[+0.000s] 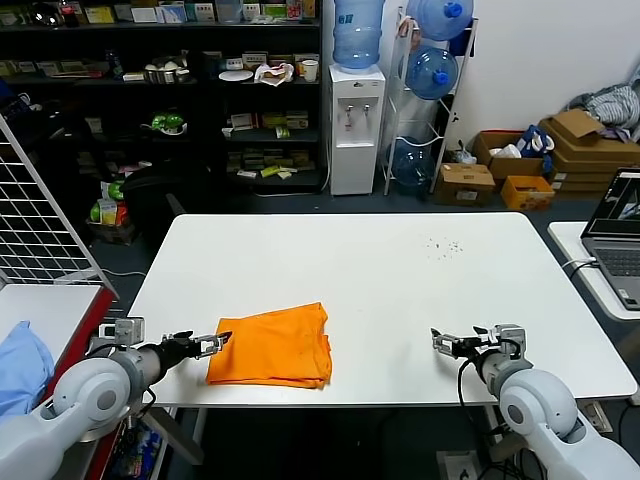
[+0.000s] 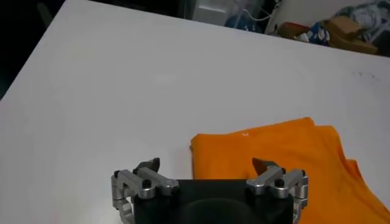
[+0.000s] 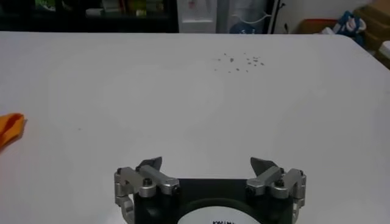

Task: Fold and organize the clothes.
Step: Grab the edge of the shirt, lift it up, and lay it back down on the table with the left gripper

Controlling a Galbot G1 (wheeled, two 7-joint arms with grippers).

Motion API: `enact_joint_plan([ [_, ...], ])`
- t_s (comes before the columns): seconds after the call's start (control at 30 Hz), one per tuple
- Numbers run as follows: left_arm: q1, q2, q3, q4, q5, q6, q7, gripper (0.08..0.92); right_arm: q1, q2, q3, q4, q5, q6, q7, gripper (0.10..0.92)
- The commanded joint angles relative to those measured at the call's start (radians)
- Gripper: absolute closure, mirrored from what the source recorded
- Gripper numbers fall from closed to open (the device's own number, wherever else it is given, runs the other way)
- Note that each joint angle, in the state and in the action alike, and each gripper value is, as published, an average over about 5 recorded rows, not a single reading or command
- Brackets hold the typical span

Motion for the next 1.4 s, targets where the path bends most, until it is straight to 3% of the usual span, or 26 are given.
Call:
enact_joint_plan([
  [0.03,-0.006,0.039,-0.020,0.090,0.001,0.036,0.170,0.079,-0.003,0.001,0.004,0.002,-0.001,0.001,-0.002,0.104],
  [0.87,-0.026,-0.031,0.015,0.117,0.037,0.068,0.179,0.100,-0.006,0.002,0.005,0.001,-0.001,0.000,0.000,0.104],
  [1.4,-0.025,-0.040,0.015,0.104,0.036,0.072,0.172,0.557,-0.007,0.001,0.006,0.001,0.000,0.000,0.001,0.104],
])
